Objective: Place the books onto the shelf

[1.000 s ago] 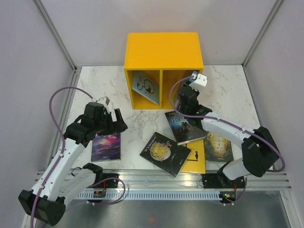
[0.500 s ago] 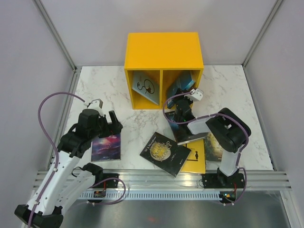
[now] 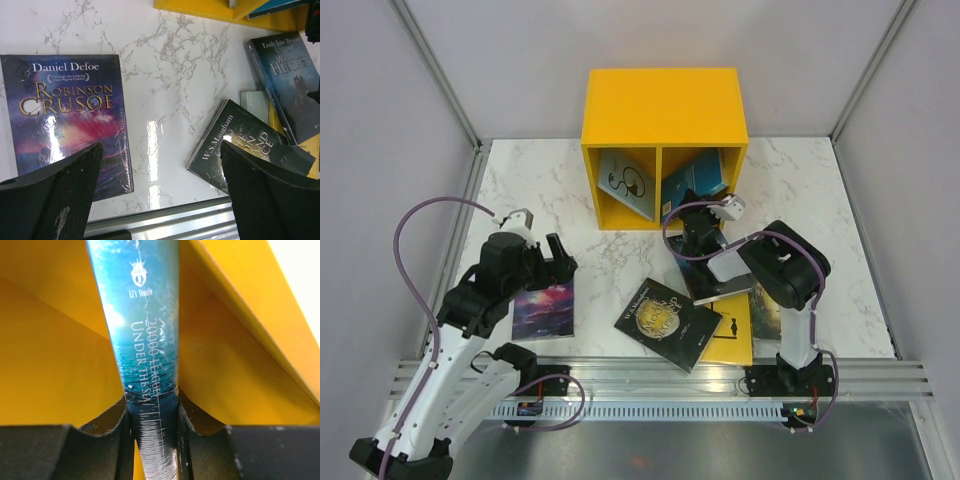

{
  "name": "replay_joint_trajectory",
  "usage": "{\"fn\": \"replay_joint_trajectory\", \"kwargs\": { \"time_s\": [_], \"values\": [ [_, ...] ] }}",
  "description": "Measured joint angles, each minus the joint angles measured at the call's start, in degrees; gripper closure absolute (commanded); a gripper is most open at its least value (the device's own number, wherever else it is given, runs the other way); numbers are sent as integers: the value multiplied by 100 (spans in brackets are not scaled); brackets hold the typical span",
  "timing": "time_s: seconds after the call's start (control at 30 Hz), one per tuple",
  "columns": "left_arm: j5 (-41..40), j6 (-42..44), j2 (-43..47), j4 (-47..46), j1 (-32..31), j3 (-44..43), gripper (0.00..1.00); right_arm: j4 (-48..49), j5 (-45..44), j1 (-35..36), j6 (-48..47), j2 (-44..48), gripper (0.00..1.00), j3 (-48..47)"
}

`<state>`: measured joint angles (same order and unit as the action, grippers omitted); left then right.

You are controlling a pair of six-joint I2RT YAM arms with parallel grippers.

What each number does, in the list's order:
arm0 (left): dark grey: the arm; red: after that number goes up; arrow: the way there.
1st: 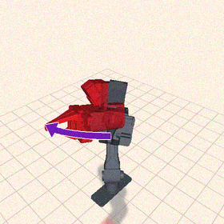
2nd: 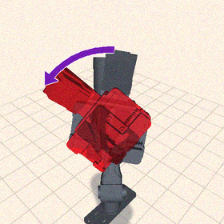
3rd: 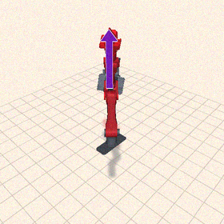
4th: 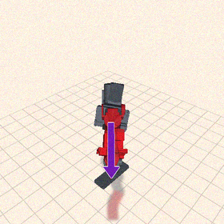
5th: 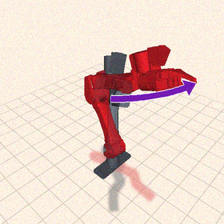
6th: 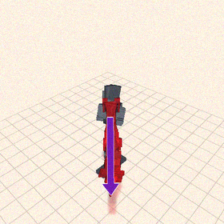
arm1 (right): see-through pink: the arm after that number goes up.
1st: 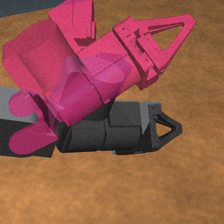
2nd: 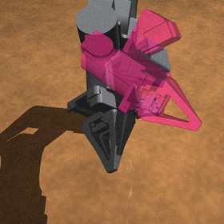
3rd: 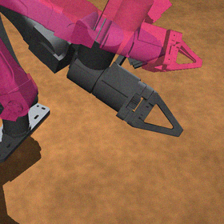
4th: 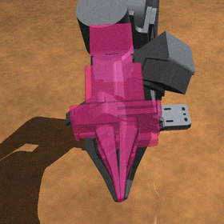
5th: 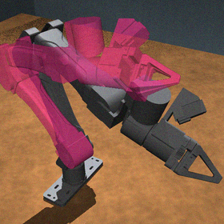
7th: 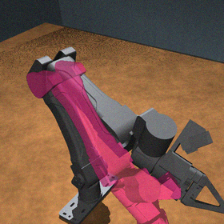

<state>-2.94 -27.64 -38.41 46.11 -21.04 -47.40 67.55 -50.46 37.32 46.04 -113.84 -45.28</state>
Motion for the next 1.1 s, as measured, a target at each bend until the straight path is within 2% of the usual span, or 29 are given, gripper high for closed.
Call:
{"fn": "replay_joint_trajectory", "kwargs": {
  "time_s": [0.23, 0.4, 0.47, 0.5, 0.6, 0.7, 0.9, 1.1],
  "values": [
    [-2, 0, 170, 0, 0, 0, 0, -1327, -170, -94, 238, -52, 100, -857],
    [-9, 0, 352, 0, 0, 2, 0, -1735, -278, -125, 332, -155, 99, -1204],
    [-11, 0, 382, -4, 0, 2, 0, -1912, -332, -122, 389, -177, 91, -1325],
    [-11, 0, 376, -7, 0, 2, 0, -2037, -348, -125, 431, -195, 76, -1399],
    [-11, 0, 297, -7, 0, 2, 0, -2455, -319, -155, 603, -229, 46, -1646],
    [-11, 0, 227, -4, 0, 2, 0, -3032, -35, -177, 686, -221, 33, -1700],
    [-24, 0, 216, -4, 0, 2, 0, -3499, 769, -133, 778, 94, 27, -1132],
    [87, -70, 140, -151, 0, 63, 0, -4065, 789, 11, 612, 1320, 26, -146]
  ]
}}
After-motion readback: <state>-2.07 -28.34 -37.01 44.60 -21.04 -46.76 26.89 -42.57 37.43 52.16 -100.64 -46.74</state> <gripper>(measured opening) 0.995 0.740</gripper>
